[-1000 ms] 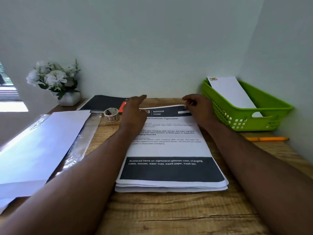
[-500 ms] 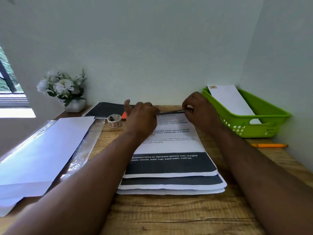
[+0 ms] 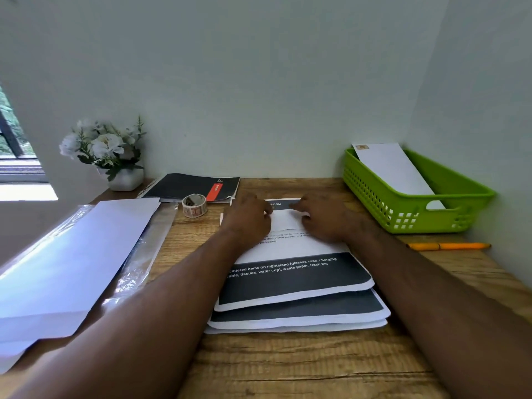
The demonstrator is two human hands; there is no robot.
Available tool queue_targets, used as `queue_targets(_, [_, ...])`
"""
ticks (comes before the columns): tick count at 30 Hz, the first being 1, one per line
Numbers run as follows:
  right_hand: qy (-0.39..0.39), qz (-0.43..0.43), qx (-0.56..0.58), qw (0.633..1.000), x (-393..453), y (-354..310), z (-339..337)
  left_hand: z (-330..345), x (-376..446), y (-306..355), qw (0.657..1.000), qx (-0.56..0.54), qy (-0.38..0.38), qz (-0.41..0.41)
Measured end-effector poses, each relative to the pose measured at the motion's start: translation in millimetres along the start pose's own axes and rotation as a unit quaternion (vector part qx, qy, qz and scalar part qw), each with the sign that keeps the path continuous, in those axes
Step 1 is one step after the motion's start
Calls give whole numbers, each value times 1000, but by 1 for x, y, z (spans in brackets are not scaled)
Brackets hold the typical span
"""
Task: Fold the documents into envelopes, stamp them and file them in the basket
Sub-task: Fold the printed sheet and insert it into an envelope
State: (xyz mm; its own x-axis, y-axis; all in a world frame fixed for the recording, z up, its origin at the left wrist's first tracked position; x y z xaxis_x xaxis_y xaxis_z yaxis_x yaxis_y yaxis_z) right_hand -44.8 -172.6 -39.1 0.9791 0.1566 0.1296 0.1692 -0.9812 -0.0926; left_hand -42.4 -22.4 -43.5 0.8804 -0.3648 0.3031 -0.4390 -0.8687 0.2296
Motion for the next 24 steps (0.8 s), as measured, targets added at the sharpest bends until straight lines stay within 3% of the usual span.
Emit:
queue_targets(17, [-22, 15, -152, 988, -6, -41, 0, 6, -3, 1, 999, 21, -28, -20])
queue_targets(24, [8, 65, -158, 985, -3, 5, -12, 5, -5, 3, 999, 2, -45, -27])
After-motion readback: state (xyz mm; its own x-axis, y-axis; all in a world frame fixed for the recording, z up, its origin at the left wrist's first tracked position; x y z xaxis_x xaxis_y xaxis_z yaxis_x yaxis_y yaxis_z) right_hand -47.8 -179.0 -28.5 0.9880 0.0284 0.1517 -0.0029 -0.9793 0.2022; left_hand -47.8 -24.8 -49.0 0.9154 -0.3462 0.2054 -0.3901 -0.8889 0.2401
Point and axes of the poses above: each hand's wrist, its own x-axis towards the middle knuckle, its own z-axis out of the palm, y = z × x, the point moved 7 cm from there along x, towards the middle knuckle, and after that the axes turned 9 degrees about z, right-handed, at the moved point
